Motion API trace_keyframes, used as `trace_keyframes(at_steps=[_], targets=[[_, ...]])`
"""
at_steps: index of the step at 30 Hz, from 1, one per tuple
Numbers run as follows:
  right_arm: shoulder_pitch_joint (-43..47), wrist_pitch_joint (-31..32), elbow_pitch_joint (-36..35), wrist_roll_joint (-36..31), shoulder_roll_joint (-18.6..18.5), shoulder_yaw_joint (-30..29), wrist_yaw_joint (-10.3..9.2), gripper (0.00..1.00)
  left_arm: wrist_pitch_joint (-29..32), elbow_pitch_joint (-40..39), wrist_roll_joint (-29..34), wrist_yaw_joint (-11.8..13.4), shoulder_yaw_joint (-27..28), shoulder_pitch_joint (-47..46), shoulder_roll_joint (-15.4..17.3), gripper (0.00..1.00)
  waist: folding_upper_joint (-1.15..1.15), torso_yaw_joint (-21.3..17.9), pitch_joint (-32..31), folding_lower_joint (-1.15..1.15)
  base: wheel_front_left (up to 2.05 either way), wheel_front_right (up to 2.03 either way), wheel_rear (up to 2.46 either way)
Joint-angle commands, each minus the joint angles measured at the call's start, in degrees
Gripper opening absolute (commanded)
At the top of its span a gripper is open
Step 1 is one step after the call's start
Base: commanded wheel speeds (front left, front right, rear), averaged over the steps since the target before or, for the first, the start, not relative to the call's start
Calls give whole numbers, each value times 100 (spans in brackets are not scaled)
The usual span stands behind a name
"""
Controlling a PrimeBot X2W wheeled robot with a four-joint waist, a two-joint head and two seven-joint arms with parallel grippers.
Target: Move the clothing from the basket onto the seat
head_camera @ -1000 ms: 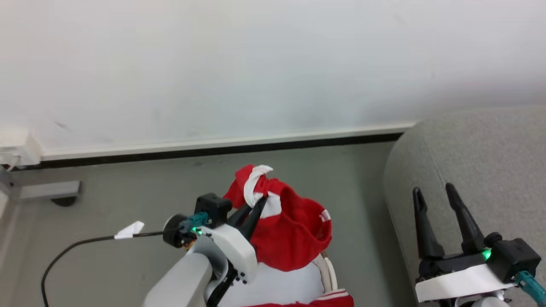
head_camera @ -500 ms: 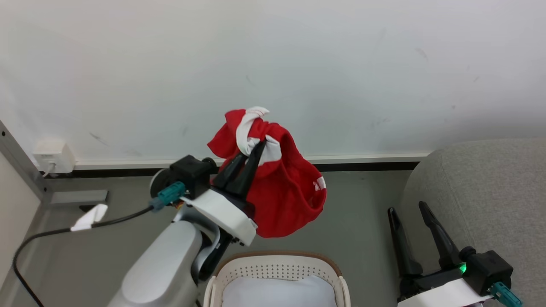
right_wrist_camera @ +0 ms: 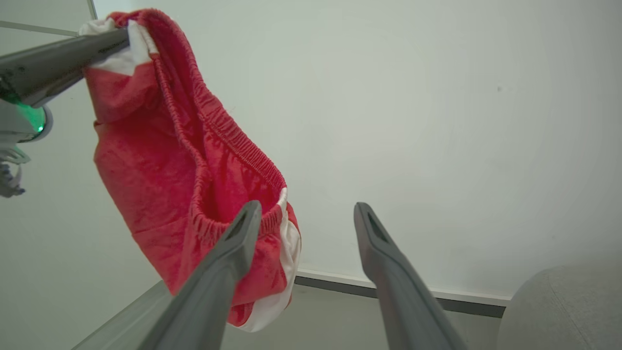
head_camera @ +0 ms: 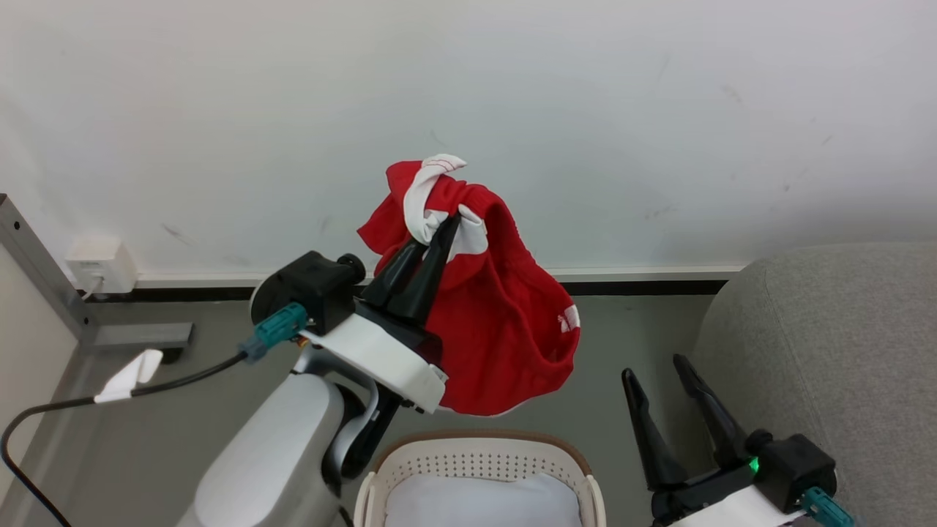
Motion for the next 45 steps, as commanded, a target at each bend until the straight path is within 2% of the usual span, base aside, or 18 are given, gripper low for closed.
trace_keyframes(at_steps=[1, 7, 15, 23, 32, 33, 35, 45], targets=[[-94, 5, 36, -41, -22, 61, -12, 100, 29, -46, -92, 13, 1, 82, 39, 0, 0, 3, 9, 1, 0, 0, 0], [-340, 5, 197, 133, -280, 665, -12, 100, 70, -155, -80, -4, -155, 128, -47, 0, 0, 81, 63, 1, 0, 0, 0], [-821, 91, 762, 598, -599, 1496, -12, 100, 83, -195, 0, -110, -571, 250, -267, 0, 0, 343, 47, 1, 0, 0, 0], [-1225, 499, 1465, 992, -595, 2096, -12, 100, 168, -314, 27, -242, -1085, 356, -483, 0, 0, 706, 0, 1, 0, 0, 0], [-1522, 304, 2056, 1291, -520, 2434, -12, 100, 284, -419, -38, -341, -1652, 550, -611, 0, 0, 1039, -49, 1, 0, 0, 0], [-1540, 277, 2108, 1324, -508, 2459, -12, 71, 287, -421, -50, -342, -1667, 566, -612, 0, 0, 1055, -52, 1, 0, 0, 0], [-1560, 222, 2187, 1385, -494, 2513, -12, 0, 287, -413, -81, -326, -1668, 577, -602, 0, 0, 1079, -53, 1, 0, 0, 0], [-1635, 38, 2311, 1551, -535, 2646, -12, 0, 202, -330, -149, -218, -1498, 560, -480, 0, 0, 983, -32, 1, 0, 0, 0]])
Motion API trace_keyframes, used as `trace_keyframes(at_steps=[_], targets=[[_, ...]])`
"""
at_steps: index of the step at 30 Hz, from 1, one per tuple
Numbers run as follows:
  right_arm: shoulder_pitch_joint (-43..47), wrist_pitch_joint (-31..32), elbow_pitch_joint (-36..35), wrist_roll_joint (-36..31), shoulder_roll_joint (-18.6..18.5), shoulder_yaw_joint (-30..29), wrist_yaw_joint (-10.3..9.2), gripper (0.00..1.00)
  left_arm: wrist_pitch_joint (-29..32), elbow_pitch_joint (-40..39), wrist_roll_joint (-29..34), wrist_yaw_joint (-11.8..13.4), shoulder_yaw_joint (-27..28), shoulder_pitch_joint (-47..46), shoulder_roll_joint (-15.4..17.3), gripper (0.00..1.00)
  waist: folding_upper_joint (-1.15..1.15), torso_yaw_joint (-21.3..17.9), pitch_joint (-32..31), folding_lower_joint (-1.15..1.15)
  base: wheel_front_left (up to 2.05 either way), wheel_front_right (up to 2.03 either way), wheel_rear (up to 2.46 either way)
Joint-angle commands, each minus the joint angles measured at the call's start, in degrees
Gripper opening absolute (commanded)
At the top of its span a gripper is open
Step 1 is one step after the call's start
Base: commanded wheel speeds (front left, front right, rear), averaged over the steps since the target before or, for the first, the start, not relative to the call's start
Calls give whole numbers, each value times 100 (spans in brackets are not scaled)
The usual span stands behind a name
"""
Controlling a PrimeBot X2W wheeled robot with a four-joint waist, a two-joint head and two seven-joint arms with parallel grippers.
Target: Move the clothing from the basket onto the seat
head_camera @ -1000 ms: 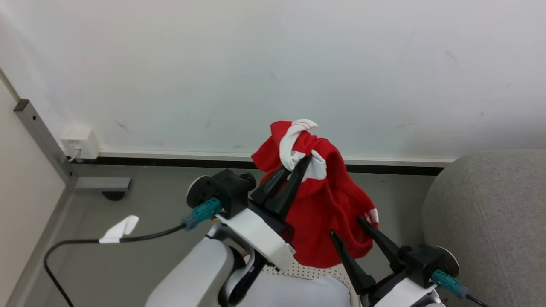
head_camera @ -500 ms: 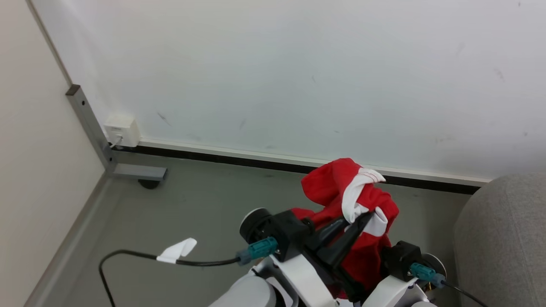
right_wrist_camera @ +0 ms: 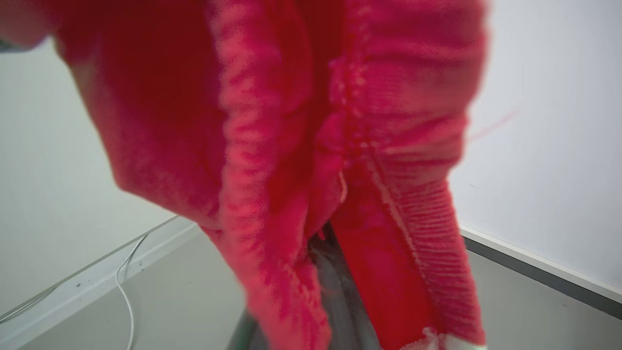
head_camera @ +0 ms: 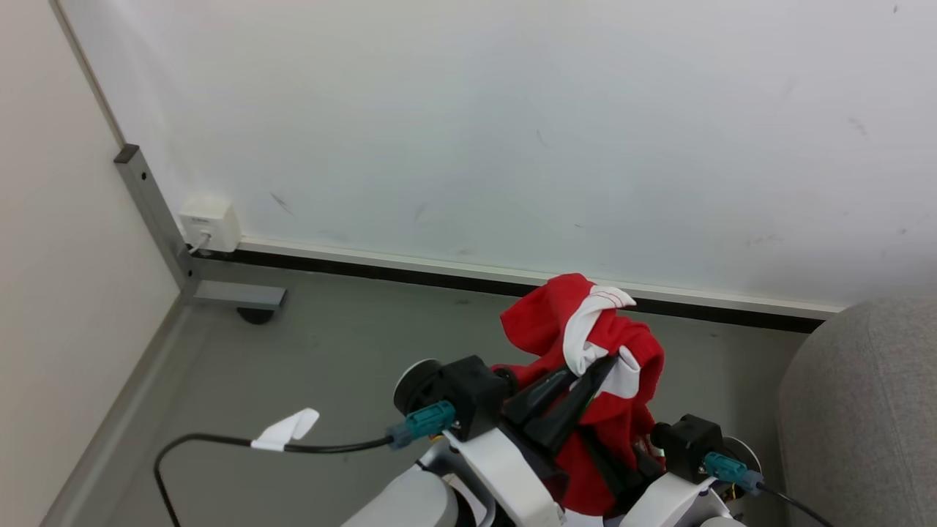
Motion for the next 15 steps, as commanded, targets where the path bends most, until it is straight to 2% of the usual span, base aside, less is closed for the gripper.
trace_keyframes(at_steps=[1, 11, 12, 13, 15], targets=[[-61, -28, 20, 43, -37, 20, -12, 0, -45, 27, -19, 14, 40, 21, 59, 0, -1, -36, 2, 0, 0, 0, 0], [-98, -69, -58, 100, 20, 24, -12, 0, -42, 118, -47, 108, 91, -12, 150, 0, -1, -259, -4, 0, 0, 0, 0], [-94, -71, -81, 104, 20, 25, -12, 0, -31, 135, -24, 124, 87, -11, 161, 11, -1, -297, -2, 0, 0, 0, 0], [-89, -71, -103, 92, 16, 25, -12, 0, -36, 144, 5, 163, 86, -5, 162, 37, -1, -341, 2, 0, 0, 0, 0], [-59, -73, -173, 79, 18, -27, -12, 0, 3, 177, -36, 168, 59, 33, 144, 100, -1, -442, 12, 0, 0, 0, 0]])
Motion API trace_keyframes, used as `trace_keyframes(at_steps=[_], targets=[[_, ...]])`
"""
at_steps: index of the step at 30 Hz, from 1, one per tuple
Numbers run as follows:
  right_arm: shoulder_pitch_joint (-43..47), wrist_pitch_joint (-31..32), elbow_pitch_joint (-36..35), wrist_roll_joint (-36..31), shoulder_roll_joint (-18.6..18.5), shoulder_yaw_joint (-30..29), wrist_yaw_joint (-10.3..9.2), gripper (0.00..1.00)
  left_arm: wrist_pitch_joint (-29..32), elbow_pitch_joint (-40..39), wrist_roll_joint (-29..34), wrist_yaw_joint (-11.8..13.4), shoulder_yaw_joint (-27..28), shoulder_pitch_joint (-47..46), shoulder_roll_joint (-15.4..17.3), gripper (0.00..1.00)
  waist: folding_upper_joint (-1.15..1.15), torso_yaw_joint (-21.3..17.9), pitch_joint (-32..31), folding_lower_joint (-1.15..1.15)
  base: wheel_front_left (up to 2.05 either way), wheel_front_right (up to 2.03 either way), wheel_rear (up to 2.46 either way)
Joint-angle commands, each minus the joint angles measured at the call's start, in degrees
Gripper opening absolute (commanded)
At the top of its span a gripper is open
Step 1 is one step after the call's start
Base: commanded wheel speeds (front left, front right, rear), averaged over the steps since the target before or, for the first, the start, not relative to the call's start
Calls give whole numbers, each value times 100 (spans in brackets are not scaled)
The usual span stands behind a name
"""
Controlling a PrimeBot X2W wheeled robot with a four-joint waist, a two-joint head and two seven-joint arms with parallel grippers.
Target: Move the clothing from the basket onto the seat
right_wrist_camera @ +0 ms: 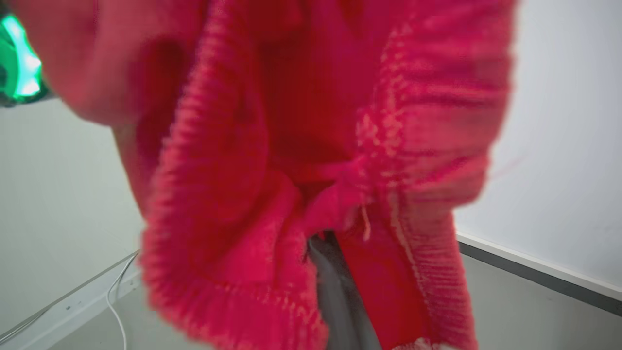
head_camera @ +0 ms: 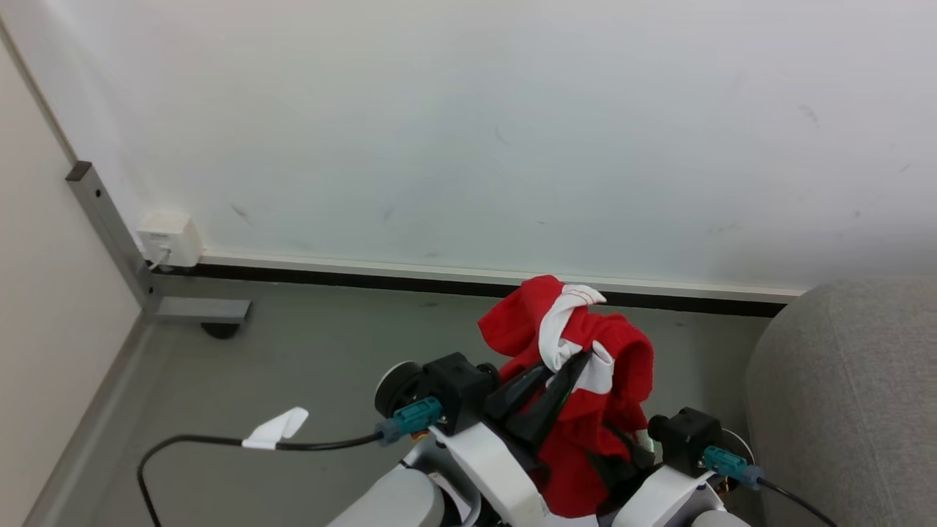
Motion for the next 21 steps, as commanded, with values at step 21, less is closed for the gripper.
trace_keyframes(at_steps=[21], targets=[[427, -26, -756, -110, -494, -1271, -12, 0, -256, -40, -124, 119, 44, 241, 137, 100, 0, -1895, 202, 0, 0, 0, 0]])
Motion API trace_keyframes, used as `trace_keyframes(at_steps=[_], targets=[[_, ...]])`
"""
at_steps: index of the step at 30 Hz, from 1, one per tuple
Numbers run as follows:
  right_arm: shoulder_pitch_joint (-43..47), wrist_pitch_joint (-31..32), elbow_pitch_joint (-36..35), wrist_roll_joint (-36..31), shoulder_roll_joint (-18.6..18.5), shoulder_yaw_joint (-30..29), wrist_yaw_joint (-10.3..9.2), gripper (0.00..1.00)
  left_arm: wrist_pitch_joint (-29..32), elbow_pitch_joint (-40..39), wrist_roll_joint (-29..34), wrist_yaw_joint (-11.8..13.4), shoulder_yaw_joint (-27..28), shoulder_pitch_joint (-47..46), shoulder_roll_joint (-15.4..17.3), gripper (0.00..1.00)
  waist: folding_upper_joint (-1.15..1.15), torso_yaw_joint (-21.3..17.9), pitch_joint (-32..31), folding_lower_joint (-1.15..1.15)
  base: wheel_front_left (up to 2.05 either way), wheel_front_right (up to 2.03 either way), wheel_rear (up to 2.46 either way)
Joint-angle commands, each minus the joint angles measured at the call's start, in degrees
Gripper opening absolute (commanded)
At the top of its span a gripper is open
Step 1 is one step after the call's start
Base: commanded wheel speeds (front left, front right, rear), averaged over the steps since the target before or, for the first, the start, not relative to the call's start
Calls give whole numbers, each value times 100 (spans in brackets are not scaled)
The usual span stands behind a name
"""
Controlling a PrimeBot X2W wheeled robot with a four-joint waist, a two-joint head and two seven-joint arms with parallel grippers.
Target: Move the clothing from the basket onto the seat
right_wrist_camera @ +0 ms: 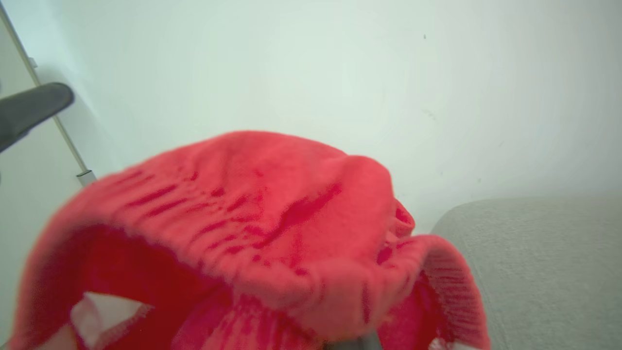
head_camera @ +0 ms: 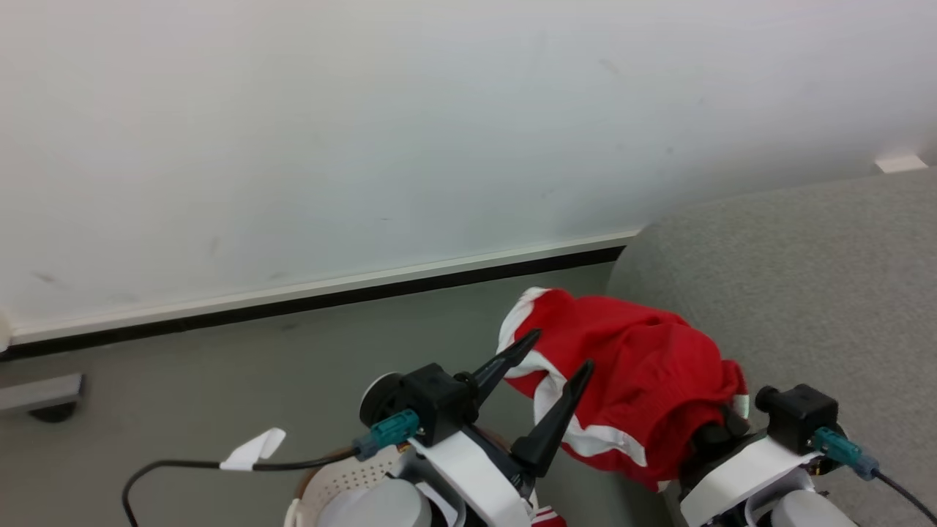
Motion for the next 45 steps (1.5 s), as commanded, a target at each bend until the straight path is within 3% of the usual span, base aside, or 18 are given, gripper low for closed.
trace_keyframes(at_steps=[1, 15, 24, 30, 35, 45], targets=[[65, -20, -56, -48, -67, -99, -12, 0, -39, -20, -14, -7, 4, 78, 48, 100, 0, -333, 60, 0, 0, 0, 0], [372, -5, -543, -416, -351, -1073, -12, 0, -295, 128, 183, -69, -92, 142, 176, 100, 0, -1517, 178, 0, 0, 0, 0], [399, 59, -938, -558, -340, -1427, -12, 0, -341, 282, 253, -121, -131, 40, 186, 100, 0, -1903, 447, 0, 0, 0, 0], [239, 97, -1103, -625, -289, -1543, -12, 0, -353, 319, 272, -154, -151, -67, 227, 100, 0, -1928, 641, 0, 0, 0, 0], [-147, 195, -1208, -715, -455, -1551, -12, 0, -295, 300, 288, -187, -190, -197, 248, 100, 0, -1809, 842, 0, 0, 0, 0], [-1559, 621, -1123, -649, -1402, -1547, -12, 0, -12, 66, 359, -167, -187, -508, 469, 100, 0, -1233, 1780, 0, 0, 0, 0]])
